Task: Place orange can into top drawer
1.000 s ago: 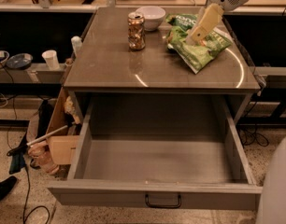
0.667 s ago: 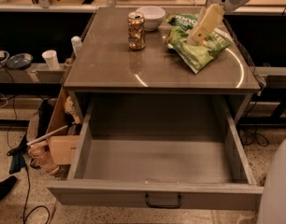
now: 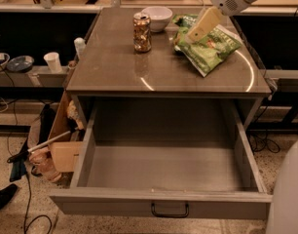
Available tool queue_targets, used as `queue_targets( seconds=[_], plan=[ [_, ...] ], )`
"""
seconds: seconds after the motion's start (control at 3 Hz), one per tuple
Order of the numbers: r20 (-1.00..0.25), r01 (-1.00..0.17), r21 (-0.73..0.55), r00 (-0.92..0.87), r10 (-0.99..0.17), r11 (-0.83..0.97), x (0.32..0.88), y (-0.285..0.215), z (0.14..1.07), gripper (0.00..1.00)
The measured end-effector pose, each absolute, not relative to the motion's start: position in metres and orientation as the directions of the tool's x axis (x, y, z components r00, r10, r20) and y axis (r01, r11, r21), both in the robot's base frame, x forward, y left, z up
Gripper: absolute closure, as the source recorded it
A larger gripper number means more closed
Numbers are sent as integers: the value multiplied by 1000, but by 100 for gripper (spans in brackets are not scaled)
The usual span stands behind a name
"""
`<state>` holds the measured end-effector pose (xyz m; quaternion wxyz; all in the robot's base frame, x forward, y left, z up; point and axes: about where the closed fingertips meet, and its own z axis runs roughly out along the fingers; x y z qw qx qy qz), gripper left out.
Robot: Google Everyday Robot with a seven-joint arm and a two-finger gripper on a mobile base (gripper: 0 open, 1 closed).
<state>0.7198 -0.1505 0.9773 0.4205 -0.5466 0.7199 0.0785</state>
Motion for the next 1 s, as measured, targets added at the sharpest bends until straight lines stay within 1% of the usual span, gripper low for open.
queue_targets(
  seconds=[0.67, 1.0],
  plan=[
    [-697, -799, -385, -76, -713, 461, 764, -142, 963, 0],
    [-707, -799, -381, -74, -704, 466, 781, -130, 955, 0]
  ],
)
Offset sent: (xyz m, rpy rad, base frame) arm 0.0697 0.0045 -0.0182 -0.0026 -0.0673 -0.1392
